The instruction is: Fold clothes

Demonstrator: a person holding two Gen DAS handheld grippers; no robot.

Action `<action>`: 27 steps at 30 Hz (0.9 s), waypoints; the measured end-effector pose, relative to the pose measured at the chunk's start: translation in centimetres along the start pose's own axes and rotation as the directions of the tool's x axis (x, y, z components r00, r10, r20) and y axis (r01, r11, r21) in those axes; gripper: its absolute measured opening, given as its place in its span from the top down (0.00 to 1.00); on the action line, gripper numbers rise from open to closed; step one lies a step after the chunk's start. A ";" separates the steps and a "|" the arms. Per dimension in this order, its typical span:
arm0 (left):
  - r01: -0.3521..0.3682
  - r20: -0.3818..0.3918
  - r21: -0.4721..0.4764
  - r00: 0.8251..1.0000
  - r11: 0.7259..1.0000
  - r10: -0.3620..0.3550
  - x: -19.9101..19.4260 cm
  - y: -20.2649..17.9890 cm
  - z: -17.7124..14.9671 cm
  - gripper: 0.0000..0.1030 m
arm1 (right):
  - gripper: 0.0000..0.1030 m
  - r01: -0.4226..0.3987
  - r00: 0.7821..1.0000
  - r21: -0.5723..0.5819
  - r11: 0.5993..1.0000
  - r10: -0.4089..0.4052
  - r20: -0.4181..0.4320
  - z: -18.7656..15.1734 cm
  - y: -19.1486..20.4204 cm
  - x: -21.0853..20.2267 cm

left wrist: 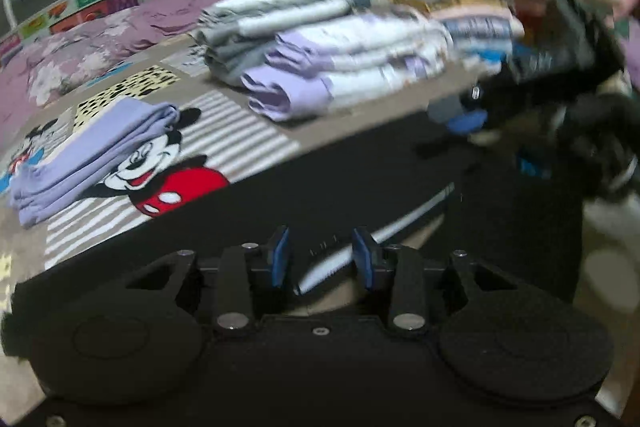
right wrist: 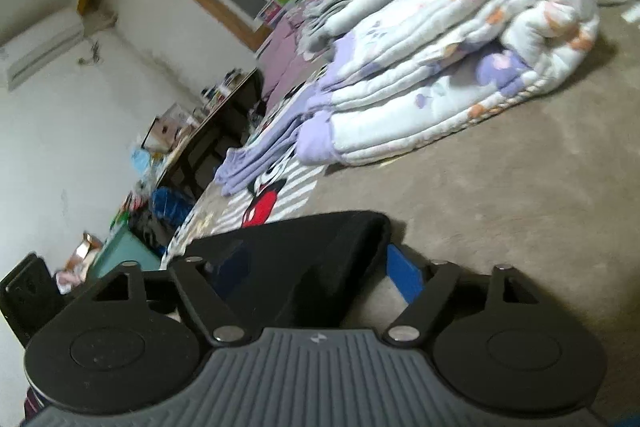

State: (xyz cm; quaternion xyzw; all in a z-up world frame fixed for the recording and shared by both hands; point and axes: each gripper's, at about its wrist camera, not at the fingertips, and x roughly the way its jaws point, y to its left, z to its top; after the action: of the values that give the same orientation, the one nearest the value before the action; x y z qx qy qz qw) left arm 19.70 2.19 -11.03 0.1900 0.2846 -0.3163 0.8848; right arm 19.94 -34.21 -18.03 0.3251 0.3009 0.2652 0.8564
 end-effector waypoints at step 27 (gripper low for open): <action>0.085 0.097 -0.066 0.992 0.994 -0.078 -1.7 2.7 -0.9 0.94 | 0.42 0.083 0.996 -0.428 0.900 -0.057 0.073 -2.3 7.5 -4.7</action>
State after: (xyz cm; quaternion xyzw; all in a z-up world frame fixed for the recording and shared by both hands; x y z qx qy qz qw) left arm 20.06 5.43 -10.26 0.1322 0.2610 -0.3506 0.8897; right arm 13.20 -31.50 -12.40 0.1246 0.2209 0.2846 0.9245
